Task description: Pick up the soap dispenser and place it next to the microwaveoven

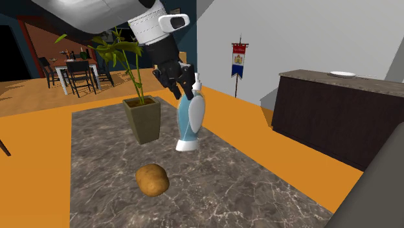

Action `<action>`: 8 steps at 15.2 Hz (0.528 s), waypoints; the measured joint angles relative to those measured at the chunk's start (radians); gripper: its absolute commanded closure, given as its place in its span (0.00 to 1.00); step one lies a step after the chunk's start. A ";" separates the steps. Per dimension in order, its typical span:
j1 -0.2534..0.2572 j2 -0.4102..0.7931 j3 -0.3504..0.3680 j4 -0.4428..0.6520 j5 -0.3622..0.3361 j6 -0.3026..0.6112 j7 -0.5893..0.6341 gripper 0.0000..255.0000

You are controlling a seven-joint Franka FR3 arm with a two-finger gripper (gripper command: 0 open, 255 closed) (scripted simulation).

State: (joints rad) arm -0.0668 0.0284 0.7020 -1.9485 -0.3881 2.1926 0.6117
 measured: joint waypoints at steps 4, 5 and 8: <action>0.000 -0.015 0.001 0.038 0.023 -0.044 -0.025 1.00; -0.001 -0.021 0.000 0.047 0.031 -0.057 -0.034 1.00; 0.000 -0.025 0.001 0.081 0.042 -0.092 -0.048 1.00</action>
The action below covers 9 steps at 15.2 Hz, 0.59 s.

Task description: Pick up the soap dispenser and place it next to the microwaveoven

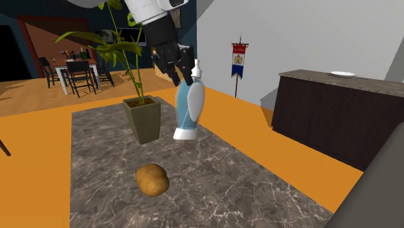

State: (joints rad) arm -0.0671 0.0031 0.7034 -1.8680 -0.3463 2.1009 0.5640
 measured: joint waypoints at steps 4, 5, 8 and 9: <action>-0.001 -0.009 -0.001 0.044 0.016 -0.047 -0.023 1.00; -0.001 -0.011 -0.001 0.055 0.020 -0.059 -0.027 1.00; 0.000 -0.005 0.000 0.101 0.022 -0.098 -0.039 1.00; 0.001 -0.004 0.001 0.113 0.022 -0.110 -0.041 1.00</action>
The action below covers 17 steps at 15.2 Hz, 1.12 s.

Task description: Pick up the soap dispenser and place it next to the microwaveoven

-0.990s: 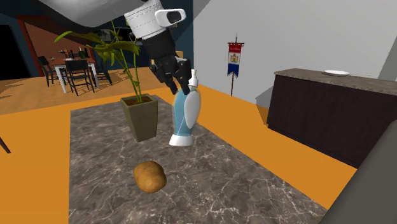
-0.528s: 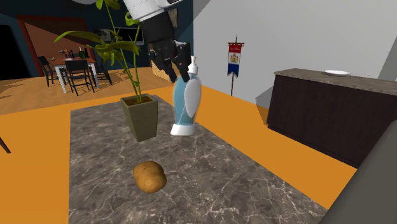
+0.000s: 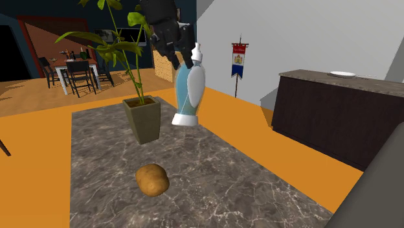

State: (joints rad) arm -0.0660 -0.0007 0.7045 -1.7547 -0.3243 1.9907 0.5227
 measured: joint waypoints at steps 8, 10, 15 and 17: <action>0.006 0.010 0.006 0.117 0.004 -0.107 -0.024 1.00; 0.008 0.014 0.007 0.146 0.003 -0.133 -0.029 1.00; 0.018 0.043 0.015 0.246 -0.014 -0.213 -0.039 1.00; 0.023 0.057 0.019 0.286 -0.024 -0.243 -0.040 1.00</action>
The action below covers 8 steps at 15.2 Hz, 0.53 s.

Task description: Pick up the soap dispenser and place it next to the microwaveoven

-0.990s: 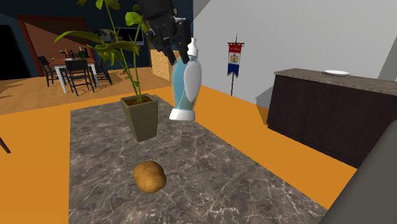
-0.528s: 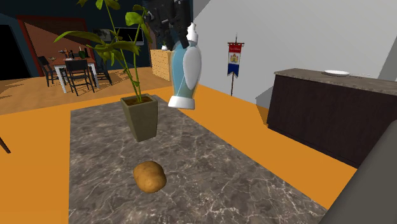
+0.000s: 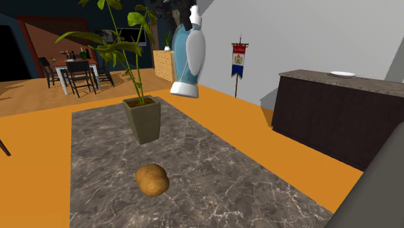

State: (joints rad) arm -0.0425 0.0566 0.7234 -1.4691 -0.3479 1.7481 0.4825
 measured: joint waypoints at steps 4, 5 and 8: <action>0.015 0.030 0.008 0.082 -0.022 -0.063 -0.002 1.00; 0.020 0.040 0.010 0.109 -0.030 -0.082 -0.004 1.00; 0.037 0.068 0.016 0.181 -0.052 -0.135 -0.006 1.00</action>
State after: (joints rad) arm -0.0051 0.1245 0.7397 -1.2884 -0.3996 1.6130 0.4769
